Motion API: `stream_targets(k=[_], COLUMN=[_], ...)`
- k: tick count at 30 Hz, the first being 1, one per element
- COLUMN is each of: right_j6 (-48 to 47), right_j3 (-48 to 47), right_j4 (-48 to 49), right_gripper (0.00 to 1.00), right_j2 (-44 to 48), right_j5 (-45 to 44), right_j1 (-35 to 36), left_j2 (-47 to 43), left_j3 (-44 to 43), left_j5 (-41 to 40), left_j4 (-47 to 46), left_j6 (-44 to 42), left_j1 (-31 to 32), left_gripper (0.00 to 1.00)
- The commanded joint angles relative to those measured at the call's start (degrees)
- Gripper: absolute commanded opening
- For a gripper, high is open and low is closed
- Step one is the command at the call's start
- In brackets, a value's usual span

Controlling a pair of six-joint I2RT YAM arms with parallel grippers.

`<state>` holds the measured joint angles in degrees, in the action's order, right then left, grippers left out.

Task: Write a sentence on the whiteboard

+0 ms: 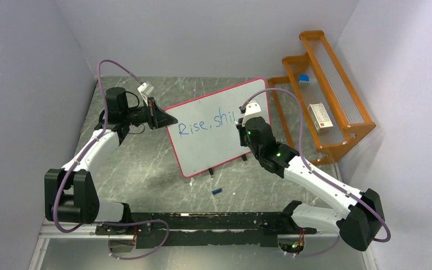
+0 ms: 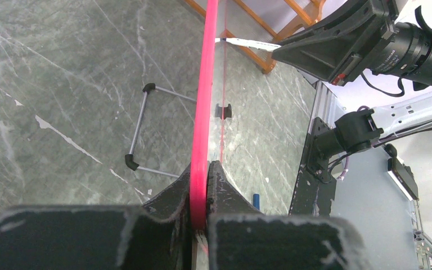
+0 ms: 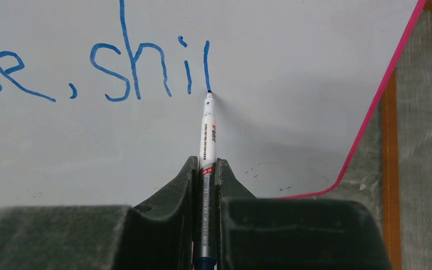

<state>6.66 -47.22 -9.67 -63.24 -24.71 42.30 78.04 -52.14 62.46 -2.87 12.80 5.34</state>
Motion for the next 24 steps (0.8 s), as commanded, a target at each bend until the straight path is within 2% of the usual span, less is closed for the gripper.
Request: stream_targets(k=[1, 24], right_j6=[-0.05, -1.92], right_j3=[-0.07, -2.35], right_j4=[2.02, 5.43], right_gripper=[0.0, 0.0], right_j2=[0.37, -0.6], right_j5=[0.8, -0.79], right_j1=[-0.54, -0.59], left_j2=[2.03, 2.2], left_j3=[1.1, 1.01], left_j5=[-5.37, -5.47], left_j4=[5.86, 6.04], left_j6=[-6.55, -6.62], left_j1=[1.51, 1.51], left_gripper=[0.05, 0.05])
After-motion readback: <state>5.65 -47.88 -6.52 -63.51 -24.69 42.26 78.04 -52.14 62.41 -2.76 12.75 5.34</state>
